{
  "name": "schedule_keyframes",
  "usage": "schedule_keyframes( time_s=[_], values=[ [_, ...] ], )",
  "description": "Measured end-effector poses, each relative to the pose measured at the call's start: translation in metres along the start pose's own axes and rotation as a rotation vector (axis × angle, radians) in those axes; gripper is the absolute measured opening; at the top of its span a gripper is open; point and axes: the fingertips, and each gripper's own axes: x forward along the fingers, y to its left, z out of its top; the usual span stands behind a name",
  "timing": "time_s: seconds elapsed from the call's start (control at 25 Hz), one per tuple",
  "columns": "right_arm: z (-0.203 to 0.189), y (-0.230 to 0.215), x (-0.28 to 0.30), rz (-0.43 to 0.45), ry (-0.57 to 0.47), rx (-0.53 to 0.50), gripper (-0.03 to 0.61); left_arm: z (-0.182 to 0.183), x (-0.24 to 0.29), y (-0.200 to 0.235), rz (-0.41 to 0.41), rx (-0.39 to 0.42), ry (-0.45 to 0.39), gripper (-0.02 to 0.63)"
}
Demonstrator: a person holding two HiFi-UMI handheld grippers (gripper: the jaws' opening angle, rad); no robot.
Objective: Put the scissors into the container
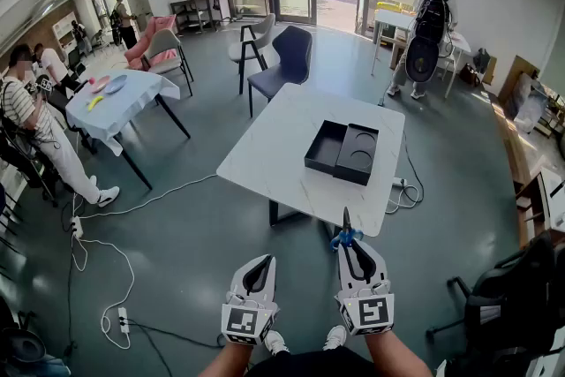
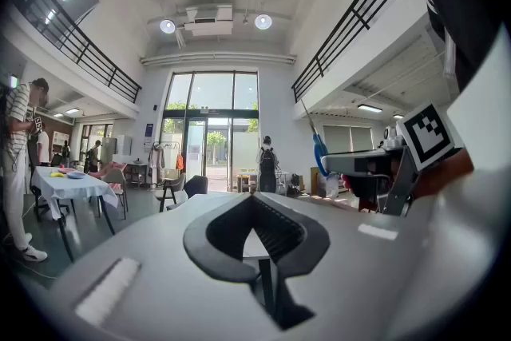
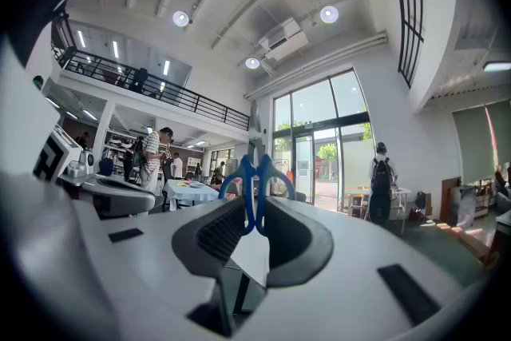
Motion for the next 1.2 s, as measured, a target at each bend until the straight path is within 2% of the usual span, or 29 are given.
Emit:
schedule_keyframes(
  time_s=[0.16, 0.4, 0.6, 0.92, 1.2],
  values=[
    [0.009, -0.006, -0.002, 0.007, -0.018, -0.016, 0.077, -0.032, -0.004, -0.017, -0.011, 0.005, -0.007, 0.008],
    [0.013, -0.009, -0.006, 0.021, -0.034, -0.027, 0.077, -0.031, -0.004, -0.026, -0.013, 0.018, -0.02, 0.008],
    [0.014, -0.011, -0.008, 0.011, -0.067, 0.046, 0.077, -0.029, -0.008, -0.025, -0.011, 0.025, -0.023, 0.008],
    [0.027, 0.01, -0.001, 0.021, -0.098, 0.03, 0.077, -0.033, -0.017, -0.007, -0.022, 0.029, -0.028, 0.008],
    [0.026, 0.046, 0.014, -0.005, -0.082, 0.027, 0.077, -0.035, -0.033, 0.031, -0.038, 0.018, -0.028, 0.008]
  ],
)
